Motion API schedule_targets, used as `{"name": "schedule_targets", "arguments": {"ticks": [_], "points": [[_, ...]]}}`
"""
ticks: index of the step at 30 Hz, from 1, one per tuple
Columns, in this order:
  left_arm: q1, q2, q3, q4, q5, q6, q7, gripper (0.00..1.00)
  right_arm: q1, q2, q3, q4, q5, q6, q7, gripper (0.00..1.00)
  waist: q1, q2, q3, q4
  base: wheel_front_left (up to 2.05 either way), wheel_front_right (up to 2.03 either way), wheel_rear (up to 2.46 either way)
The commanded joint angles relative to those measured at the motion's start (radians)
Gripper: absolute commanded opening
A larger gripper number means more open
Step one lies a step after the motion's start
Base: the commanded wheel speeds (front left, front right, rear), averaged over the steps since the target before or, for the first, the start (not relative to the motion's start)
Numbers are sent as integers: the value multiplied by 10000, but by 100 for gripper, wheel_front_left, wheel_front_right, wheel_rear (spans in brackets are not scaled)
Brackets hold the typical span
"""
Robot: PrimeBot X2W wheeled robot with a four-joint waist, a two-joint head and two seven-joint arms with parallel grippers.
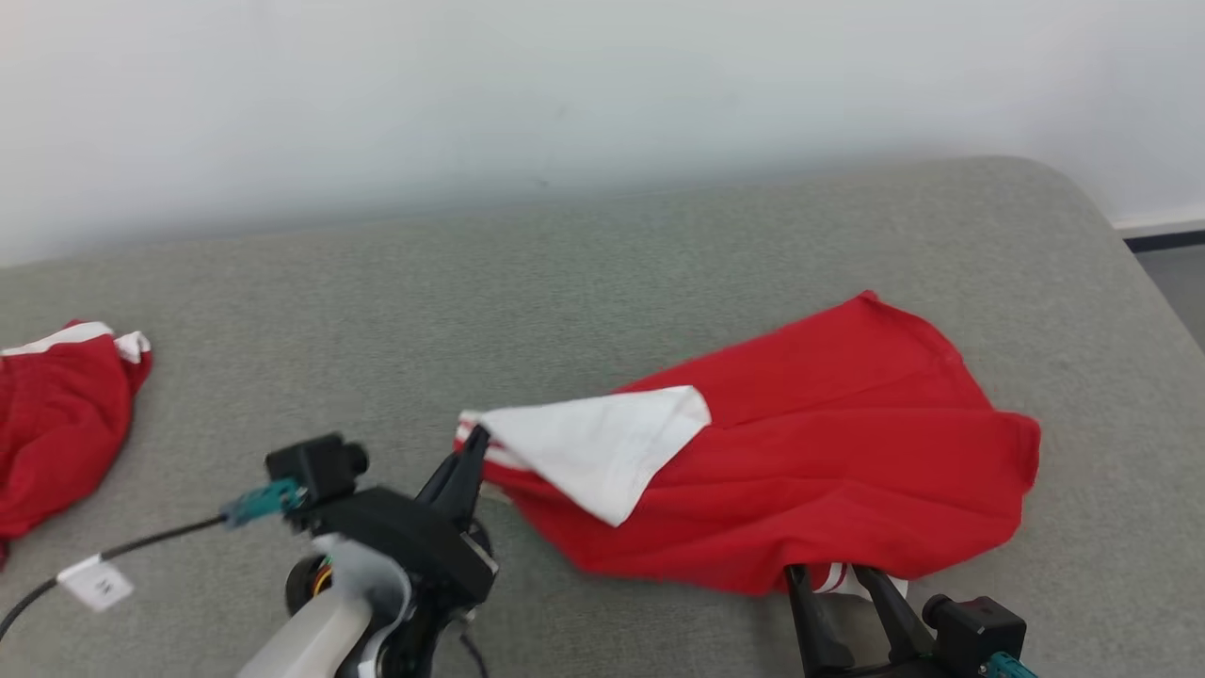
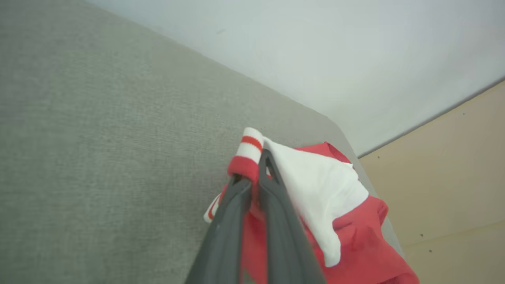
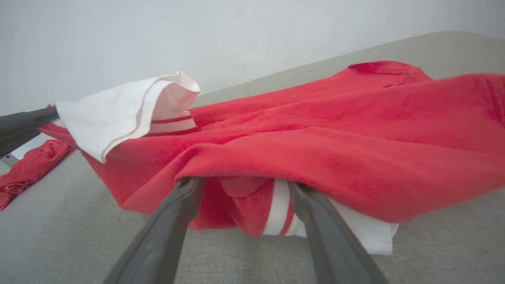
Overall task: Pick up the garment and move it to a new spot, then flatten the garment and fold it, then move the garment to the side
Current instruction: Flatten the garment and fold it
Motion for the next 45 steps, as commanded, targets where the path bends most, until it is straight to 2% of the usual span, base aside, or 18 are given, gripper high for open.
{"name": "schedule_targets", "arguments": {"ticks": [1, 5, 6, 7, 8, 17, 23, 29, 31, 36, 41, 45], "points": [[457, 175, 175, -52, -221, 126, -129, 0, 109, 25, 37, -86, -94, -22, 60, 100, 0, 0, -82, 356, 0, 0, 0], [1029, 351, 497, 145, -616, 312, -304, 0, 160, 23, 70, -183, -135, -22, 147, 100, 0, 0, -94, 394, 0, 0, 0], [1124, 367, 600, 234, -691, 389, -390, 13, 167, 23, 63, -202, -146, -22, 179, 100, 0, 0, -95, 390, 0, 0, 0], [1197, 401, 646, 337, -671, 415, -460, 95, 167, 23, 62, -225, -142, -22, 196, 100, 0, 0, -93, 378, 0, 0, 0], [1275, 404, 705, 476, -695, 505, -517, 100, 160, 23, 53, -246, -164, -22, 224, 100, 0, 0, -87, 363, 0, 0, 0], [1770, 719, 1106, 1060, -653, 729, -1010, 100, 194, 25, -83, -414, -206, -22, 318, 100, 0, 0, -82, 207, 0, 0, 0], [2259, 1125, 1334, 594, -83, 850, -1365, 100, 294, 25, -255, -483, -212, -22, 320, 100, 0, 0, -122, 181, 0, 0, 0], [2980, 1419, 1442, -644, 1282, 1250, -1481, 100, 421, 25, -596, -585, -291, -22, 310, 100, 0, 0, -207, 131, 0, 0, 0], [3517, 1353, 1494, -1385, 2210, 1486, -1471, 100, 575, 25, -922, -725, -373, -22, 370, 100, 0, 0, -274, 94, 0, 0, 0], [3700, 1345, 688, -1877, 2771, 1394, -959, 100, 722, 28, -1375, -1028, -484, -22, 469, 100, 0, 0, -295, 4, 0, 0, 0], [2743, 1476, -72, -1279, 3524, 1721, 108, 100, 571, 26, -1314, -1142, -440, -22, 521, 100, 0, 0, -257, -220, 0, 0, 0], [2040, 1530, -602, -714, 4245, 1862, 503, 100, 524, 25, -1078, -1087, -257, -22, 443, 100, 0, 0, -202, -498, 0, 0, 0]]}}
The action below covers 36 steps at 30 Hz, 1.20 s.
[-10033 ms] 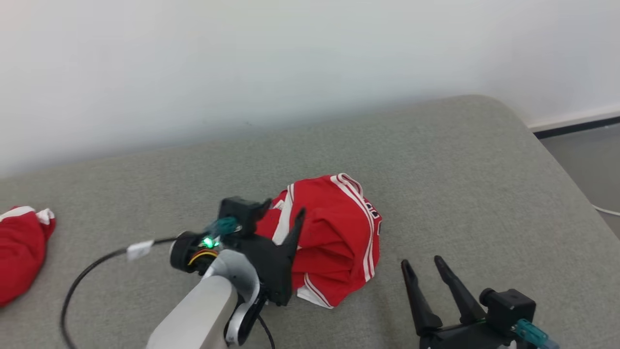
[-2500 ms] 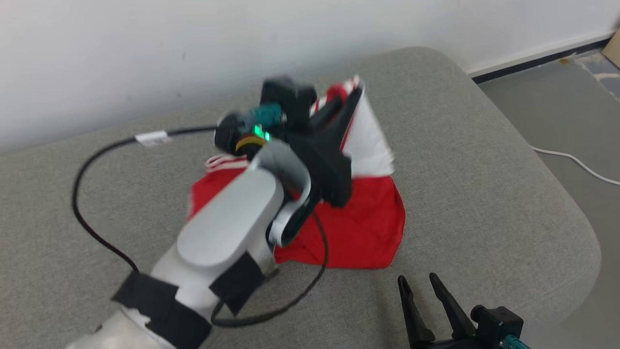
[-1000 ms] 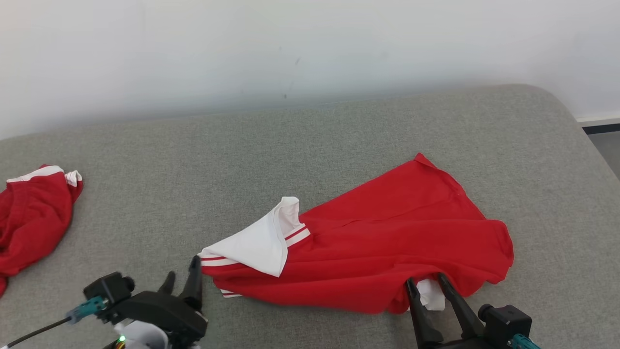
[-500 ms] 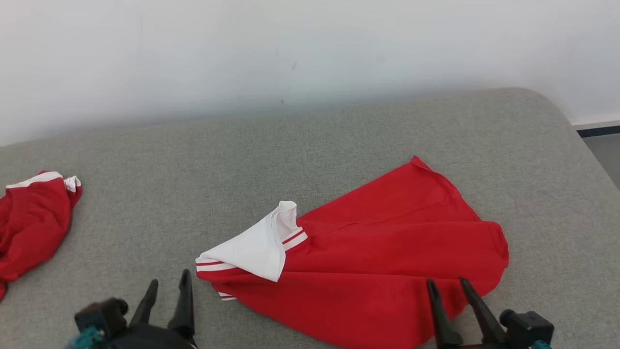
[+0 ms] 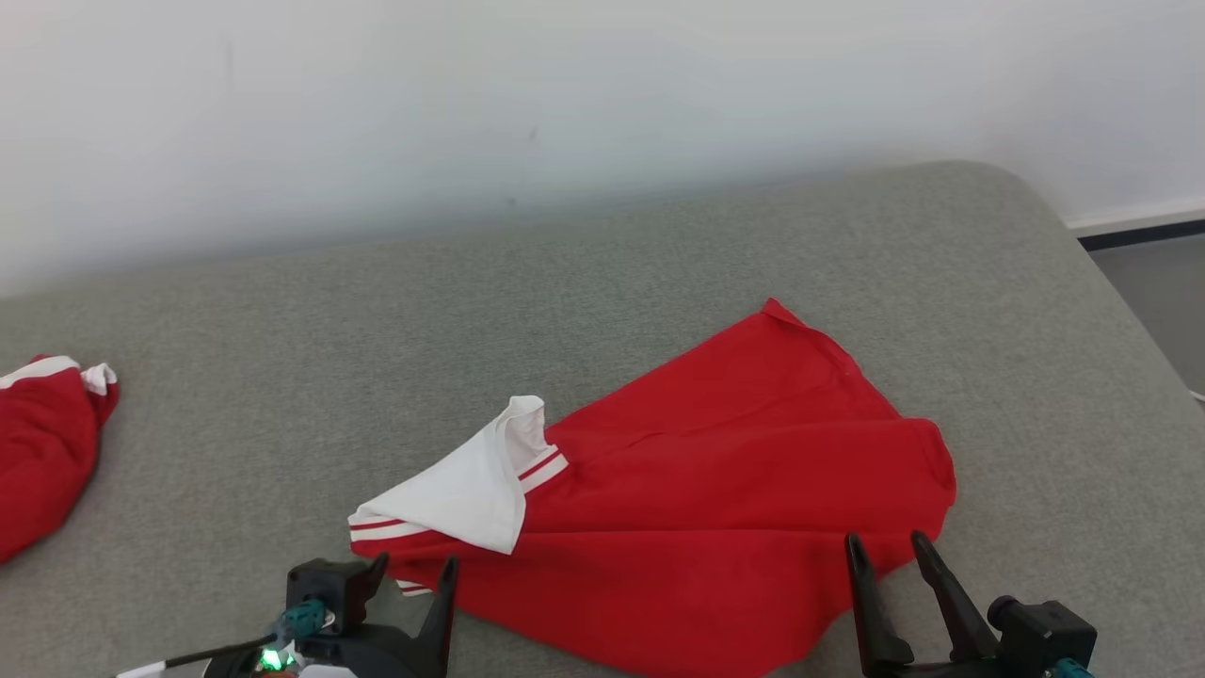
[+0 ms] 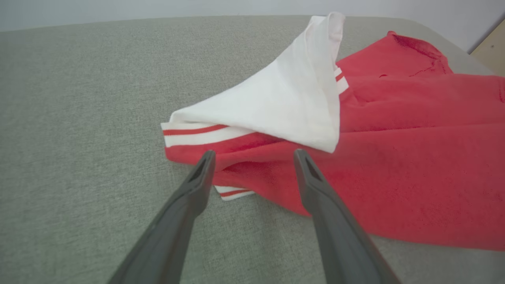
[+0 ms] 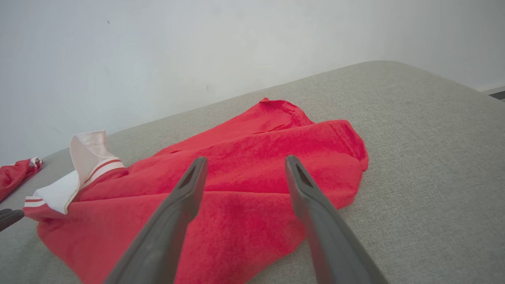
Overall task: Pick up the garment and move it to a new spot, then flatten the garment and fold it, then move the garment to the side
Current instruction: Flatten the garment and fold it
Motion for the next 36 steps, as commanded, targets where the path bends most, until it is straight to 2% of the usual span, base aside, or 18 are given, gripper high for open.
{"name": "schedule_targets", "arguments": {"ticks": [1, 6, 10, 16, 19, 23, 30, 31, 32, 33, 36], "points": [[-224, 47, -126, 177, 243, 93, 57, 100, -61, 25, 80, 55, 105, -22, -79, 100, 0, 0, 72, -224, 0, 0, 0], [-571, 149, -367, 603, 663, 320, 239, 100, -160, 26, 193, 190, 198, -22, -199, 100, 0, 0, 194, -499, 0, 0, 0], [-548, 163, -291, 669, 563, 398, 248, 100, -221, 26, 250, 270, 238, -22, -256, 100, 0, 0, 252, -646, 0, 0, 0], [-250, -175, 197, 392, -439, 47, 372, 100, -238, 28, 225, 403, 295, -22, -393, 100, 0, 0, 322, -718, 0, 0, 0], [-400, -305, 303, 330, -666, -170, 402, 100, -271, 26, 245, 439, 300, -22, -413, 100, 0, 0, 336, -701, 0, 0, 0], [-529, -451, 428, 517, -1054, -173, 723, 100, -344, 28, 338, 502, 328, -22, -427, 100, 0, 0, 326, -698, 0, 0, 0], [-804, -760, 673, 651, -1529, -532, 828, 100, -377, 26, 394, 567, 338, -22, -466, 100, 0, 0, 376, -671, 0, 0, 0], [-845, -793, 654, 680, -1549, -586, 872, 49, -379, 26, 401, 575, 336, -22, -471, 100, 0, 0, 384, -664, 0, 0, 0], [-869, -815, 634, 706, -1581, -613, 901, 29, -388, 26, 413, 581, 337, -22, -476, 100, 0, 0, 393, -664, 0, 0, 0], [-883, -846, 614, 731, -1638, -645, 961, 0, -402, 26, 422, 584, 342, -22, -483, 100, 0, 0, 400, -668, 0, 0, 0], [-920, -861, 739, 694, -1681, -700, 865, 0, -421, 27, 435, 592, 361, -22, -516, 100, 0, 0, 422, -665, 0, 0, 0]]}}
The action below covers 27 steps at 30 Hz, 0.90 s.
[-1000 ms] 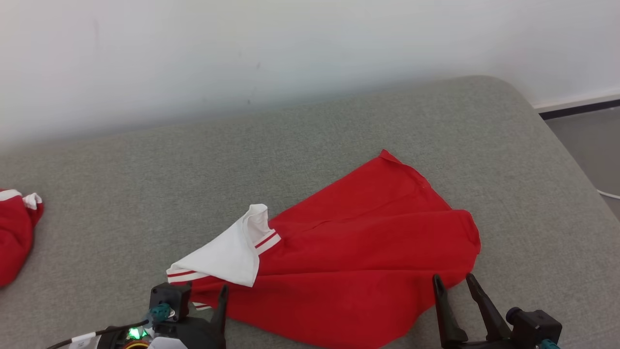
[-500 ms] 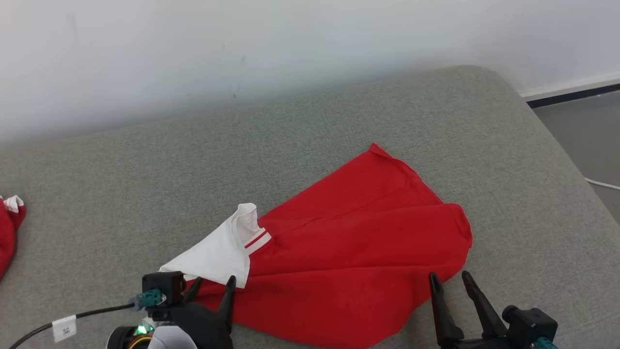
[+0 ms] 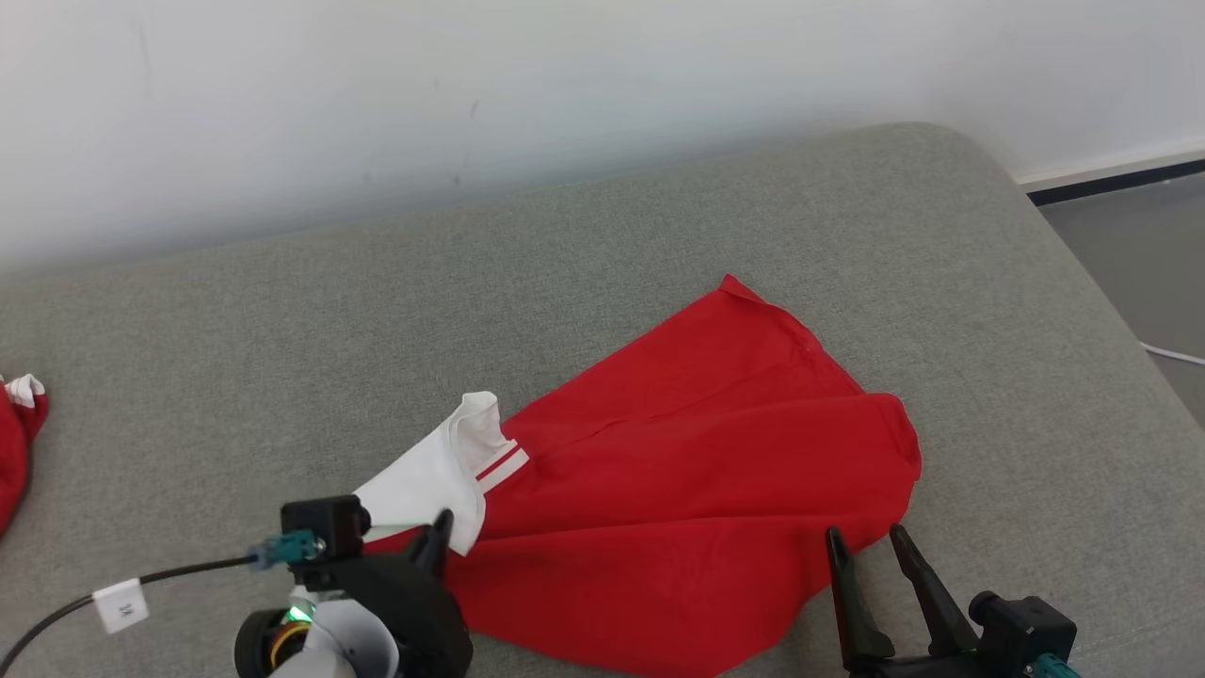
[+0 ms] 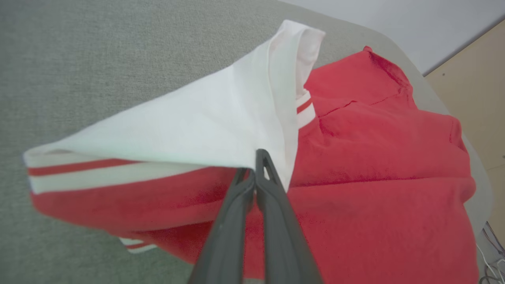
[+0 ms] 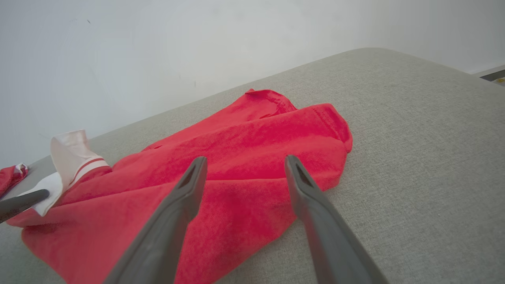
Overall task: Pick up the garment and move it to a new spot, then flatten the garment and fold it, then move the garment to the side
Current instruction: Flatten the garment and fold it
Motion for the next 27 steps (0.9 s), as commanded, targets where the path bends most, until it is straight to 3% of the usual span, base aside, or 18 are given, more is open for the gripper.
{"name": "schedule_targets", "arguments": {"ticks": [1, 9, 10, 11, 12, 20, 27], "points": [[-144, 27, 119, -28, -14, 37, -133, 0, -69, 28, 19, 10, 54, -22, -76, 100, 0, 0, 16, 15, 0, 0, 0], [-1052, -190, 1044, 286, -673, -173, -404, 0, -168, 28, 142, 56, 103, -22, -83, 100, 0, 0, 222, 83, 0, 0, 0], [-1270, -268, 1192, 443, -705, -186, -509, 5, -204, 30, 177, 68, 113, -22, -90, 100, 0, 0, 248, 75, 0, 0, 0], [-1473, -289, 1266, 655, -673, -199, -566, 91, -241, 30, 212, 83, 112, -22, -96, 100, 0, 0, 277, 48, 0, 0, 0], [-1654, -303, 1321, 887, -636, -187, -595, 100, -289, 30, 264, 110, 108, -22, -95, 100, 0, 0, 296, 8, 0, 0, 0], [-2712, -233, 1422, 2297, -40, -261, -1431, 100, -442, 28, 358, 252, 178, -22, -187, 100, 0, 0, 384, -247, 0, 0, 0], [-2347, 105, 888, 2307, 1481, -349, -2721, 100, -447, 29, -24, 95, -140, -22, -255, 100, 0, 0, 87, -68, 0, 0, 0]]}}
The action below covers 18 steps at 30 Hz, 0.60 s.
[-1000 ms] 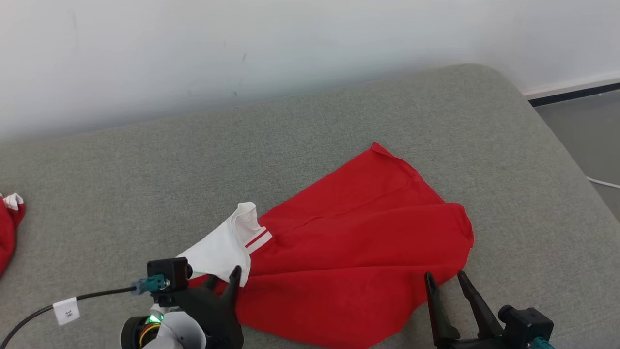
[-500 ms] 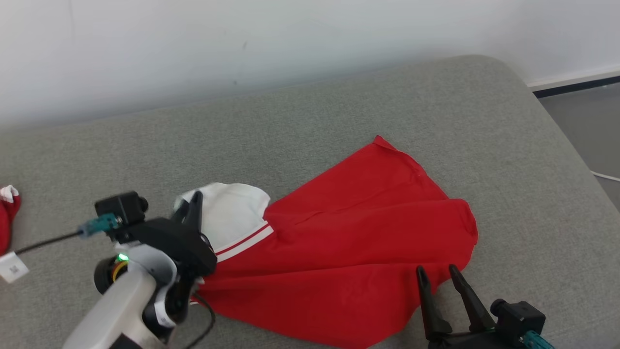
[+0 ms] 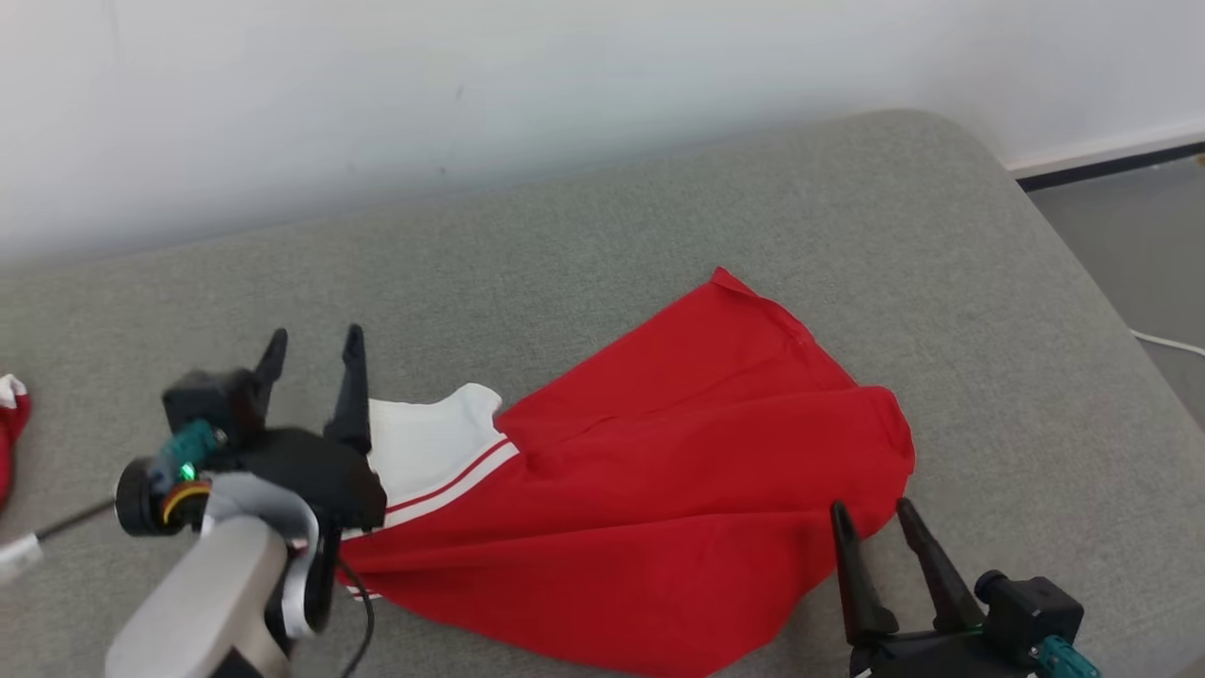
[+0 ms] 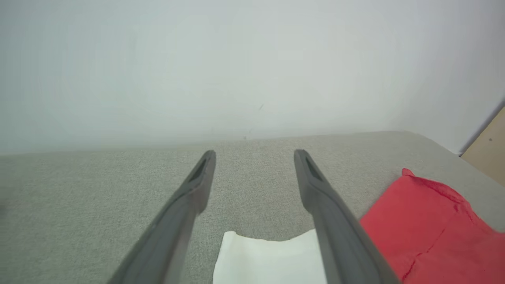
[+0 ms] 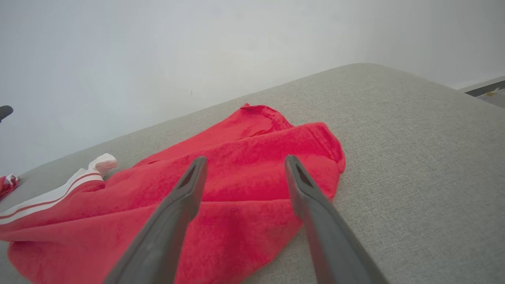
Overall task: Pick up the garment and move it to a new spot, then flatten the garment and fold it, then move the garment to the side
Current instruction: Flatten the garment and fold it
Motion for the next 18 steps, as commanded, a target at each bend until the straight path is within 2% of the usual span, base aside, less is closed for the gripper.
{"name": "schedule_targets", "arguments": {"ticks": [1, 4, 8, 14, 15, 18], "points": [[390, 83, -30, -213, 389, 65, -122, 100, -70, 30, -57, -110, -116, -22, -31, 100, -1, 0, -170, 177, 0, 0, 0], [1108, 178, 457, -1358, 1541, 436, -191, 100, -41, 29, -194, -380, -308, -22, 43, 100, -1, 0, -364, 420, 0, 0, 0], [2959, -80, 1421, -3141, 2964, 893, -181, 100, 98, 27, -466, -699, -545, -22, 167, 100, -1, 0, -681, 752, 0, 0, 0], [5338, -866, 2819, -4946, 4366, 619, -184, 100, 244, 26, -649, -988, -831, -22, 179, 100, -1, 0, -971, 1240, 0, 0, 0], [5921, -1192, 3315, -5297, 4742, 534, -185, 100, 300, 29, -657, -964, -903, -22, 190, 100, -1, 0, -1042, 1378, 0, 0, 0], [6754, -1672, 4007, -5580, 5240, 356, -186, 100, 398, 29, -609, -880, -965, -22, 191, 100, -1, 0, -1152, 1513, 0, 0, 0]]}}
